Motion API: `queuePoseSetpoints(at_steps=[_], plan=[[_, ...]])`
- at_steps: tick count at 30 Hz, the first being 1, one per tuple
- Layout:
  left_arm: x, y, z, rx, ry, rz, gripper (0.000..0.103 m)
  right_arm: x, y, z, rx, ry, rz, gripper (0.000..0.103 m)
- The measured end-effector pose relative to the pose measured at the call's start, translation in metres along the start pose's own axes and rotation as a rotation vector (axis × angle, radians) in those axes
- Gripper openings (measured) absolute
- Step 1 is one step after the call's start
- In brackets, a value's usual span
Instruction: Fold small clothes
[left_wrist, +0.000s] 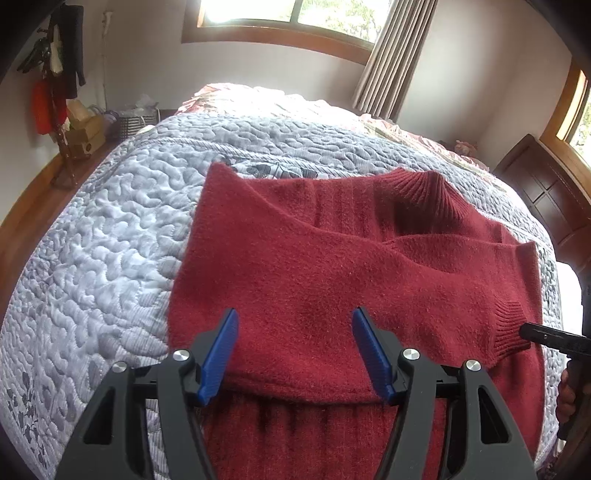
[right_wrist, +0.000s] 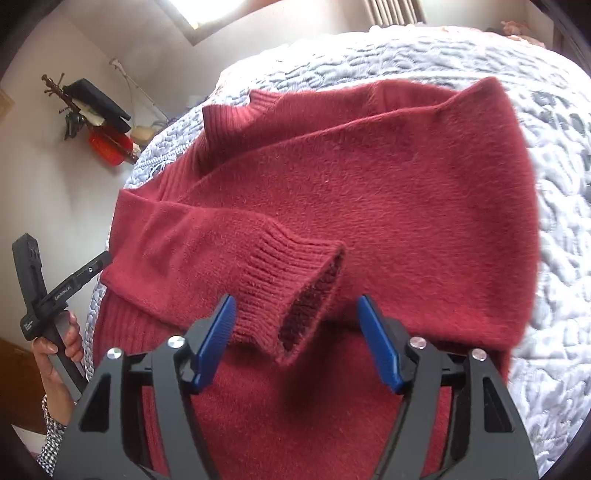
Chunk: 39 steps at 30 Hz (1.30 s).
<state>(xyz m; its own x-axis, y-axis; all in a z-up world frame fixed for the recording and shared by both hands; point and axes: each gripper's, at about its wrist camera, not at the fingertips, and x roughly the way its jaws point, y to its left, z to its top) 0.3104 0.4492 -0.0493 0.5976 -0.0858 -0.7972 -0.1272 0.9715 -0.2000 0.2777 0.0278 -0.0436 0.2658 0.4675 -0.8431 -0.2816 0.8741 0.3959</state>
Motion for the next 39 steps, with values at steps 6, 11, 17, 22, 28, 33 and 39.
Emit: queuePoseSetpoints(at_steps=[6,11,17,22,28,33,39], plan=[[0.017,0.006,0.000,-0.007,0.034,0.002,0.065,0.002,0.015,0.008,-0.073,0.000,-0.025,0.006],[-0.004,0.014,0.006,-0.051,-0.076,0.035,0.066,-0.041,0.036,0.016,-0.185,-0.143,-0.023,0.006],[-0.004,0.003,0.014,-0.007,-0.118,0.096,0.071,-0.067,0.021,0.033,-0.176,-0.260,-0.092,0.006],[0.031,-0.005,0.010,0.030,-0.026,0.135,0.071,-0.017,-0.023,0.047,-0.080,-0.149,-0.195,0.007],[0.042,-0.014,0.007,0.109,-0.010,0.183,0.071,-0.001,-0.036,0.040,-0.050,-0.120,-0.221,0.025],[0.018,-0.028,0.014,0.121,-0.081,0.098,0.073,-0.032,-0.014,0.026,-0.113,-0.190,-0.174,0.033],[0.041,-0.039,0.010,0.118,-0.001,0.046,0.074,-0.011,-0.004,0.020,-0.149,-0.118,-0.181,0.032]])
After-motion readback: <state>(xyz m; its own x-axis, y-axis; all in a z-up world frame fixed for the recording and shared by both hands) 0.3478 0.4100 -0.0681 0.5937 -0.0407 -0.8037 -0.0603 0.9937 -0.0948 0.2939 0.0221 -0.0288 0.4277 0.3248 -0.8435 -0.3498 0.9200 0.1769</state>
